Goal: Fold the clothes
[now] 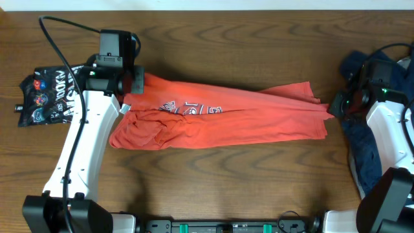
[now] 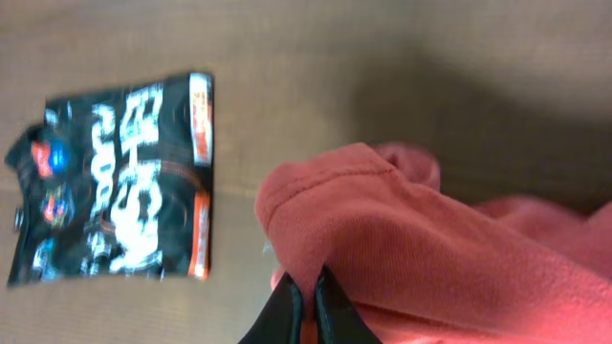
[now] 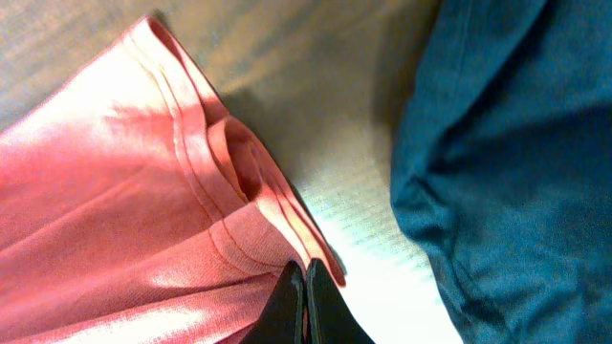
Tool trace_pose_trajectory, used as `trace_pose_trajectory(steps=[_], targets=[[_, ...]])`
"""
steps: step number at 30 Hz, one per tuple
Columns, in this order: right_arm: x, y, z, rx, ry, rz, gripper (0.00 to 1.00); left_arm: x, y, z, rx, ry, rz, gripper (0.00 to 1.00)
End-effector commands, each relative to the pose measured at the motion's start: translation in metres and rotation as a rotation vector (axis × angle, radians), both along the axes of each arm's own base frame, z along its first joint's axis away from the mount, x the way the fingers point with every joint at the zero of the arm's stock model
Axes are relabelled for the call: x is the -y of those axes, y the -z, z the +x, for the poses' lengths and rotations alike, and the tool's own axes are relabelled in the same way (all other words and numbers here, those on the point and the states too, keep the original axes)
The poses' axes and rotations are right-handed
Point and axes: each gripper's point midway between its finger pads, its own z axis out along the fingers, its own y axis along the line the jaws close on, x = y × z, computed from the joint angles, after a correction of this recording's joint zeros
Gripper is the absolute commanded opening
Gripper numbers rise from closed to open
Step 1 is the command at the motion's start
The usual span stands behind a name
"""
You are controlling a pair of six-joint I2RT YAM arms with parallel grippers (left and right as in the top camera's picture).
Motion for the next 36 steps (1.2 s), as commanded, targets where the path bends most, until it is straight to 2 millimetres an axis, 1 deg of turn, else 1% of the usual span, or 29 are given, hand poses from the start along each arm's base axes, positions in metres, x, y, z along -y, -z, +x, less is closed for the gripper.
trace_pose_trajectory(steps=[1,4,7,10,12,14,16,18,19,20,21,22,25,26,28,31,33,34,36], targets=[[0.02,0.003,-0.01,-0.051,0.049,-0.094,0.01,-0.024,0.002,-0.016,-0.04,-0.108,0.075,0.06],[0.021,0.004,-0.016,-0.076,0.053,-0.104,0.01,-0.026,0.017,-0.032,-0.107,-0.148,0.063,0.06],[0.023,0.004,-0.015,-0.07,0.057,-0.114,0.01,-0.026,0.031,-0.039,-0.133,-0.174,0.053,0.06],[0.027,0.001,-0.006,-0.034,0.066,-0.132,0.01,-0.026,0.042,-0.047,-0.167,-0.175,0.058,0.07],[0.03,-0.003,0.004,0.01,0.062,-0.146,0.01,-0.025,0.048,-0.054,-0.195,-0.183,0.048,0.07],[0.032,-0.006,0.011,0.042,0.056,-0.156,0.01,-0.02,0.054,-0.059,-0.221,-0.171,0.023,0.1],[0.032,-0.007,0.014,0.053,0.057,-0.158,0.01,-0.016,0.058,-0.064,-0.249,-0.16,-0.003,0.12],[0.032,-0.006,0.011,0.042,0.056,-0.156,0.01,-0.015,0.06,-0.072,-0.282,-0.158,-0.005,0.15],[0.031,-0.005,0.009,0.033,0.056,-0.153,0.03,-0.015,0.061,-0.076,-0.298,-0.158,-0.001,0.15],[0.031,-0.004,0.007,0.024,0.055,-0.152,0.08,-0.015,0.061,-0.078,-0.307,-0.158,0.0,0.16],[0.031,-0.004,0.006,0.017,0.055,-0.151,0.15,-0.016,0.061,-0.078,-0.309,-0.159,0.0,0.16],[0.031,-0.003,0.005,0.013,0.055,-0.15,0.19,-0.016,0.061,-0.077,-0.305,-0.158,0.0,0.16],[0.03,-0.002,0.002,0.0,0.055,-0.147,0.19,-0.014,0.059,-0.066,-0.256,-0.159,-0.01,0.17],[0.029,-0.001,0.001,-0.005,0.054,-0.145,0.19,-0.012,0.058,-0.061,-0.234,-0.159,-0.023,0.22],[0.029,-0.001,-0.002,-0.016,0.054,-0.142,0.19,-0.004,0.056,-0.047,-0.181,-0.142,-0.073,0.28],[0.028,0.001,-0.005,-0.031,0.052,-0.14,0.22,0.012,0.05,-0.026,-0.103,-0.101,-0.163,0.43],[0.028,0.001,-0.006,-0.034,0.052,-0.139,0.22,0.027,0.05,-0.017,-0.082,-0.061,-0.242,0.45],[0.028,0.001,-0.006,-0.036,0.052,-0.138,0.22,0.034,0.053,-0.016,-0.09,-0.043,-0.279,0.48],[0.028,0.001,-0.007,-0.037,0.052,-0.137,0.22,0.043,0.063,-0.017,-0.129,-0.026,-0.321,0.48]])
